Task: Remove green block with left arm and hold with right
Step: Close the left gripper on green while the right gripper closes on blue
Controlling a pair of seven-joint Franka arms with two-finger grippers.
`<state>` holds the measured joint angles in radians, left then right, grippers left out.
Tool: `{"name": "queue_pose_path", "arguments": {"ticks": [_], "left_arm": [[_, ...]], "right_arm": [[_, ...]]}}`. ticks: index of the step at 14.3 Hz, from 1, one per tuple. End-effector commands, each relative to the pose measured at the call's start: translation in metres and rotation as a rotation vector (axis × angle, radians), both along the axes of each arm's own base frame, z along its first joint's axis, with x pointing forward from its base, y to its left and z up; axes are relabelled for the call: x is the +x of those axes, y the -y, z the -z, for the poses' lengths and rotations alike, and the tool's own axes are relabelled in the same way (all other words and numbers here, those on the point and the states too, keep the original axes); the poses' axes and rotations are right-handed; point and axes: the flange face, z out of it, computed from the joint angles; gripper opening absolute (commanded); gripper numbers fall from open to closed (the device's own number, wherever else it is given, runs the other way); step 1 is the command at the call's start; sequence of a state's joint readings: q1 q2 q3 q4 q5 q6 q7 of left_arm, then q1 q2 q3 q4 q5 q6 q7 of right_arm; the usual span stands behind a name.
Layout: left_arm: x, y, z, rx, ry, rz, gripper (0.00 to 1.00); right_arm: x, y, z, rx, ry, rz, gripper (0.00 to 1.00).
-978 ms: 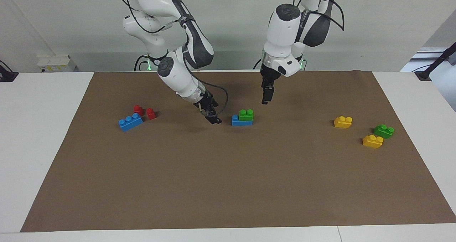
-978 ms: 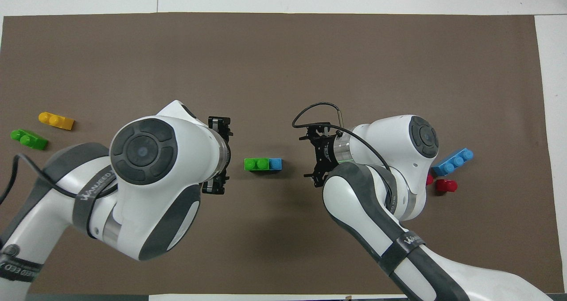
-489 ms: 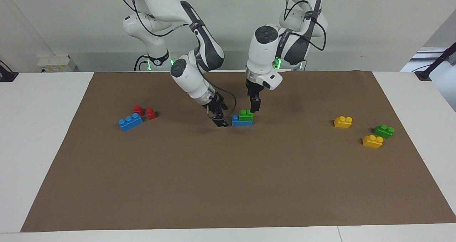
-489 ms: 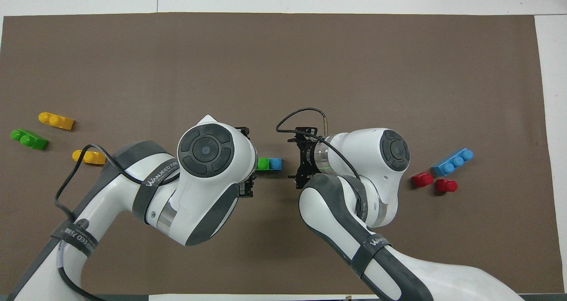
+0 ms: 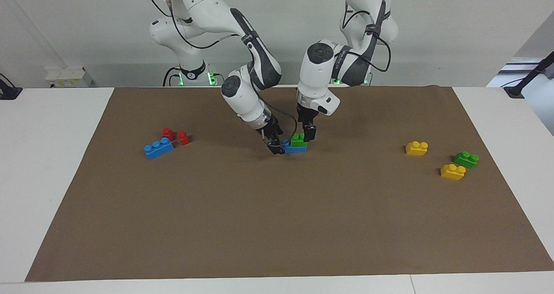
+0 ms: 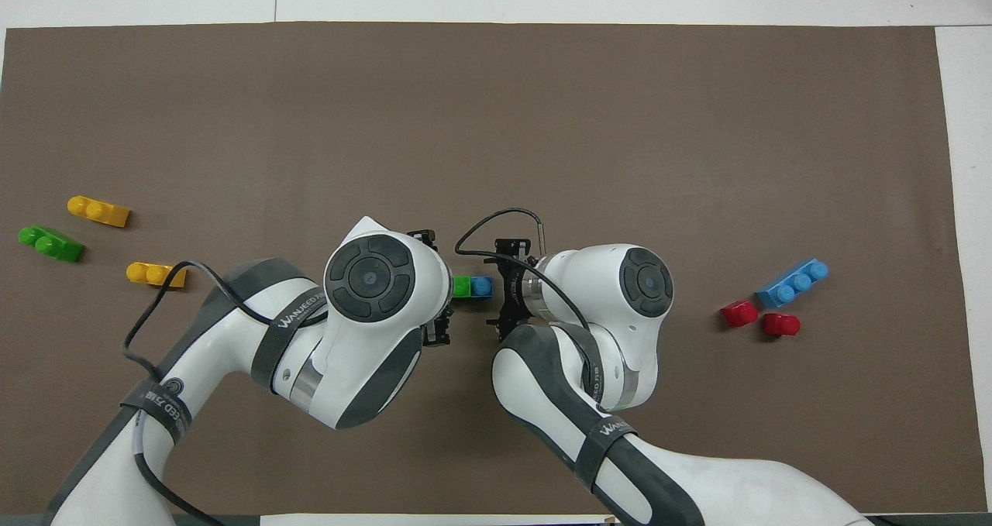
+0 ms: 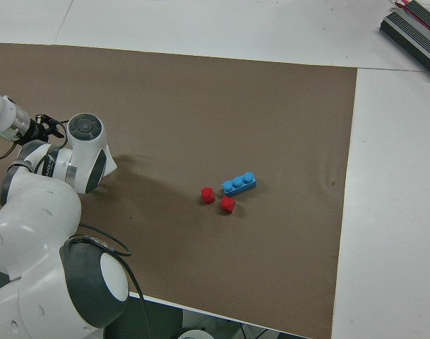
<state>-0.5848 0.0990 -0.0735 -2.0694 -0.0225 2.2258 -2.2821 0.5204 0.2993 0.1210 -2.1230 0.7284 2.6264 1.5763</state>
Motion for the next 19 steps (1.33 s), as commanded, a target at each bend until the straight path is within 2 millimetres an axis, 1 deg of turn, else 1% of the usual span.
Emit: {"name": "queue_pose_path", "arguments": {"ticks": [1, 2, 3, 4, 5, 6, 7, 8, 9, 13, 17, 18, 19], "left_arm": [[-0.004, -0.006, 0.002, -0.001, 0.031, -0.018, 1.00], [-0.004, -0.007, 0.005, -0.003, 0.035, -0.020, 1.00], [-0.004, -0.009, 0.007, -0.003, 0.035, -0.023, 1.00], [-0.003, -0.010, 0.007, -0.007, 0.039, -0.025, 1.00], [-0.005, -0.011, 0.012, -0.007, 0.040, -0.025, 1.00], [-0.005, -0.011, 0.014, -0.011, 0.044, -0.025, 1.00], [-0.006, -0.012, 0.018, -0.008, 0.041, -0.025, 1.00], [-0.007, -0.012, 0.019, -0.009, 0.042, -0.025, 1.00], [-0.007, -0.013, 0.022, -0.007, 0.039, -0.025, 1.00], [-0.008, -0.013, 0.026, -0.010, 0.043, -0.026, 1.00], [-0.007, -0.010, 0.025, -0.023, 0.058, -0.025, 1.00], [-0.009, -0.008, 0.028, -0.021, 0.054, -0.020, 1.00], [-0.010, -0.006, 0.034, -0.014, 0.044, -0.017, 1.00]], "right_arm": [[-0.001, -0.003, 0.010, 0.012, 0.007, 0.040, 0.98], [-0.001, -0.003, 0.013, 0.009, 0.008, 0.040, 0.93], [0.000, -0.003, 0.015, 0.007, 0.016, 0.045, 0.90], [0.000, -0.004, 0.015, 0.009, 0.025, 0.054, 0.71], [-0.003, -0.009, 0.016, 0.020, 0.023, 0.066, 0.50], [-0.001, -0.006, 0.017, 0.033, 0.013, 0.089, 0.31], [0.002, -0.001, 0.018, 0.043, 0.010, 0.099, 0.19], [0.001, -0.001, 0.018, 0.050, 0.011, 0.092, 0.09], [0.001, 0.000, 0.018, 0.056, 0.012, 0.087, 0.00], [0.000, 0.000, 0.019, 0.057, 0.019, 0.069, 0.00], [0.001, 0.000, 0.018, 0.059, 0.020, 0.071, 0.00], [0.000, 0.000, 0.019, 0.057, 0.020, 0.068, 0.00], [0.001, 0.000, 0.018, 0.059, 0.021, 0.068, 0.00]]}}
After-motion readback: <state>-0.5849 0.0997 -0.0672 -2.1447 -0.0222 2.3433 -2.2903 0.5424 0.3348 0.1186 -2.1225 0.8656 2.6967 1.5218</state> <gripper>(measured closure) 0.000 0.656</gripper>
